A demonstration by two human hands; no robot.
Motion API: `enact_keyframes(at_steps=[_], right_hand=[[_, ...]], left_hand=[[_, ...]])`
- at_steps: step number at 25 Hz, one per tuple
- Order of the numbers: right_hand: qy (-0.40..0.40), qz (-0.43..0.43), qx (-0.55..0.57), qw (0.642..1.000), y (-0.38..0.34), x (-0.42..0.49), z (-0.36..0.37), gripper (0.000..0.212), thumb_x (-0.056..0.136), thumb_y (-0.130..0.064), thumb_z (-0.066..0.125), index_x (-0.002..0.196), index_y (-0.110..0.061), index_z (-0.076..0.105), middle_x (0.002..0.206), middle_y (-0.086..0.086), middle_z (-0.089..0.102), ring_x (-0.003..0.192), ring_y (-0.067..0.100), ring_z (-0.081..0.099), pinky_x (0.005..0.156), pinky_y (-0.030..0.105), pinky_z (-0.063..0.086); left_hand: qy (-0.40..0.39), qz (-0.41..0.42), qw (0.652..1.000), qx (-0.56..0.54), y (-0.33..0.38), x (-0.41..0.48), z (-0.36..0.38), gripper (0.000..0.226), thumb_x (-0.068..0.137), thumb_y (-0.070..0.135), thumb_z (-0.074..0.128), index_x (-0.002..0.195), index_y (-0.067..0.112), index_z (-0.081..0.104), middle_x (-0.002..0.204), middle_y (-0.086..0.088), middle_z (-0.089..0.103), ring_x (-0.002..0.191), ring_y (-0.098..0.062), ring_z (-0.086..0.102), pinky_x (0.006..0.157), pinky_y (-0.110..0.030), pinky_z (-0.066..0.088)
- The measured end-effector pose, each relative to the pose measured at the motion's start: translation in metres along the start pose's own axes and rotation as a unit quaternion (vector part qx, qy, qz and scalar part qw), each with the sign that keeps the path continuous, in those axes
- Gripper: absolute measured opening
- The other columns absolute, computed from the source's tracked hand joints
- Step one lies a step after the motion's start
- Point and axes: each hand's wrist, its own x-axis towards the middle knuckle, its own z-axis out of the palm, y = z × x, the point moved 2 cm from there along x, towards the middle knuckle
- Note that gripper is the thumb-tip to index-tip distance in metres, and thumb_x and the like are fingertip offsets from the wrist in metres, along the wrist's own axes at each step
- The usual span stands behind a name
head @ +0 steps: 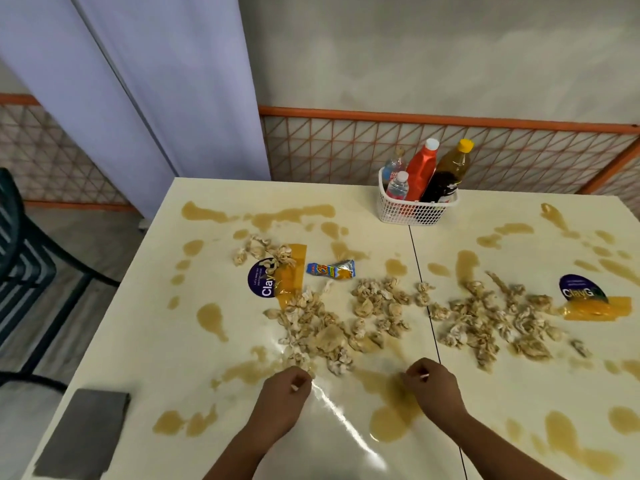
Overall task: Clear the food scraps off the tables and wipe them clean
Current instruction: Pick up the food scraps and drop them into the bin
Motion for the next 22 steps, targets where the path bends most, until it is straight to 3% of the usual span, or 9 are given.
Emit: enact_keyframes(at_steps=[2, 6, 10, 13, 17, 20, 22], right_hand=[[-0.022, 0.022, 0.031, 0.999, 0.007, -0.014, 0.005, 0.012, 0.082, -0.018, 0.077, 0.078, -0.022, 0.066, 0.077, -0.002, 0.067, 0.067, 0.018, 0.062, 0.061, 0.033, 0.049], [-0.098, 0.088, 0.141, 0.981, 0.012, -0.031, 0.006, 0.012, 0.09, -0.015, 0.069, 0.099, -0.017, 0.062, 0.075, 0.008, 0.063, 0.064, 0.019, 0.059, 0.056, 0.029, 0.053], [-0.133, 0.147, 0.252, 0.947, 0.0, -0.038, -0.004, 0.018, 0.091, -0.001, 0.06, 0.108, -0.007, 0.059, 0.08, 0.014, 0.059, 0.065, 0.022, 0.06, 0.061, 0.032, 0.055], [-0.139, 0.168, 0.299, 0.929, -0.009, -0.04, -0.007, 0.024, 0.089, 0.007, 0.052, 0.109, -0.002, 0.061, 0.077, 0.015, 0.058, 0.061, 0.023, 0.056, 0.058, 0.031, 0.05], [-0.143, 0.166, 0.307, 0.926, -0.024, -0.04, -0.003, 0.031, 0.088, 0.009, 0.038, 0.101, 0.003, 0.066, 0.071, 0.016, 0.057, 0.054, 0.022, 0.041, 0.054, 0.03, 0.033], [-0.19, 0.128, 0.324, 0.918, -0.051, -0.044, -0.003, 0.027, 0.095, -0.005, 0.043, 0.104, 0.0, 0.069, 0.07, 0.013, 0.058, 0.051, 0.018, 0.033, 0.053, 0.029, 0.026], [-0.23, 0.093, 0.352, 0.903, -0.074, -0.049, -0.002, 0.025, 0.1, -0.025, 0.053, 0.114, -0.011, 0.068, 0.078, 0.012, 0.06, 0.051, 0.016, 0.029, 0.052, 0.028, 0.022]], left_hand=[[0.041, 0.05, 0.997, 0.043, 0.014, 0.024, 0.001, 0.011, 0.09, 0.021, 0.066, 0.095, 0.031, 0.067, 0.095, 0.013, 0.067, 0.082, -0.001, 0.063, 0.073, -0.012, 0.046], [0.072, 0.123, 0.969, 0.201, 0.036, 0.073, 0.013, 0.034, 0.087, 0.027, 0.066, 0.12, 0.022, 0.064, 0.115, 0.0, 0.059, 0.108, -0.021, 0.057, 0.09, -0.036, 0.051], [0.067, 0.128, 0.948, 0.283, 0.045, 0.089, 0.019, 0.017, 0.093, 0.032, 0.055, 0.099, 0.023, 0.068, 0.103, 0.001, 0.061, 0.102, -0.022, 0.057, 0.08, -0.035, 0.053], [0.074, 0.137, 0.965, 0.21, 0.042, 0.088, 0.016, 0.011, 0.093, 0.027, 0.058, 0.086, 0.024, 0.066, 0.091, 0.005, 0.062, 0.09, -0.018, 0.06, 0.076, -0.035, 0.054], [0.079, 0.1, 0.992, -0.016, 0.049, 0.061, 0.001, 0.012, 0.094, 0.017, 0.065, 0.086, 0.026, 0.064, 0.082, 0.009, 0.067, 0.081, -0.005, 0.063, 0.076, -0.027, 0.052], [0.043, 0.053, 0.977, -0.204, 0.062, 0.036, -0.01, 0.006, 0.096, 0.017, 0.064, 0.092, 0.021, 0.067, 0.087, -0.003, 0.071, 0.081, -0.016, 0.068, 0.078, -0.032, 0.058], [0.033, 0.053, 0.968, -0.244, 0.07, 0.023, -0.015, 0.003, 0.095, 0.016, 0.065, 0.093, 0.018, 0.067, 0.089, -0.007, 0.072, 0.084, -0.021, 0.07, 0.078, -0.035, 0.059]])
